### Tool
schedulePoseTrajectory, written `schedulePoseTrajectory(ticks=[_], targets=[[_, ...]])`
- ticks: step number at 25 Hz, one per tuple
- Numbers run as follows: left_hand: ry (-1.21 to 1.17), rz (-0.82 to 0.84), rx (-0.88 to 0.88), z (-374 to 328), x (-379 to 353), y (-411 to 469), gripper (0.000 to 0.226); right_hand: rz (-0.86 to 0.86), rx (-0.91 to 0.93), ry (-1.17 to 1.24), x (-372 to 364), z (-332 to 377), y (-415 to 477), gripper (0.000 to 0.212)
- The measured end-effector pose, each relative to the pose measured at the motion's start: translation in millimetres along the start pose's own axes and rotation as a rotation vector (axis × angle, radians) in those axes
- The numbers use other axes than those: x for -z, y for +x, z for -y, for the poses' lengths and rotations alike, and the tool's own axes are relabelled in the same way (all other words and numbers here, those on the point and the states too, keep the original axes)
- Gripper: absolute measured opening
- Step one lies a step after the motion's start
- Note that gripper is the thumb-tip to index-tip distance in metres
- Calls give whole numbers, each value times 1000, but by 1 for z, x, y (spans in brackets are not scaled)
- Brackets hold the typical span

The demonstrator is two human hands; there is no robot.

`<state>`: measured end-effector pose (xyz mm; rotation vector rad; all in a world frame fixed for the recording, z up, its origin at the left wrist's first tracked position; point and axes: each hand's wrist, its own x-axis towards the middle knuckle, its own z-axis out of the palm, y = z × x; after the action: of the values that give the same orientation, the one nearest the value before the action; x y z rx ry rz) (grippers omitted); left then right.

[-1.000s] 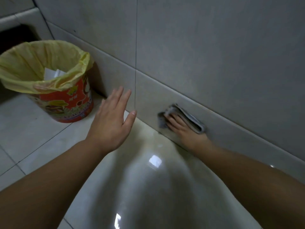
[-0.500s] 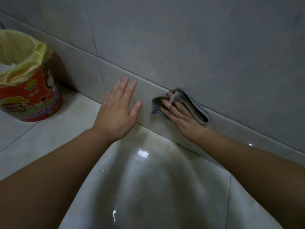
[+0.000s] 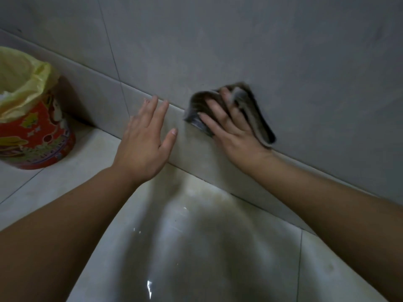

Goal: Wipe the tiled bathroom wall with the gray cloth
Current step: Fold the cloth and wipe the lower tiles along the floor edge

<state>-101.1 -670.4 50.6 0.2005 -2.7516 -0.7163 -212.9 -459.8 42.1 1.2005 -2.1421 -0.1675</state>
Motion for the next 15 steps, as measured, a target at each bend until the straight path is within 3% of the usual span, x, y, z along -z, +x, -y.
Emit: schedulePoseTrajectory(ticks=[3,8,11,15], targets=[[28,3,18,6,-4,-1,71,162,92,40,-47,24,-10,50],[74,47,-39,25,-10,-18,68,588,193,134,-54,-13,-161,64],[87,56,-76,34,-17,-20,67,554,137,151,-55,-13,-165,62],[95,90,-89,38,-34,-23,67,428,146,244,-115,50,-90,58]])
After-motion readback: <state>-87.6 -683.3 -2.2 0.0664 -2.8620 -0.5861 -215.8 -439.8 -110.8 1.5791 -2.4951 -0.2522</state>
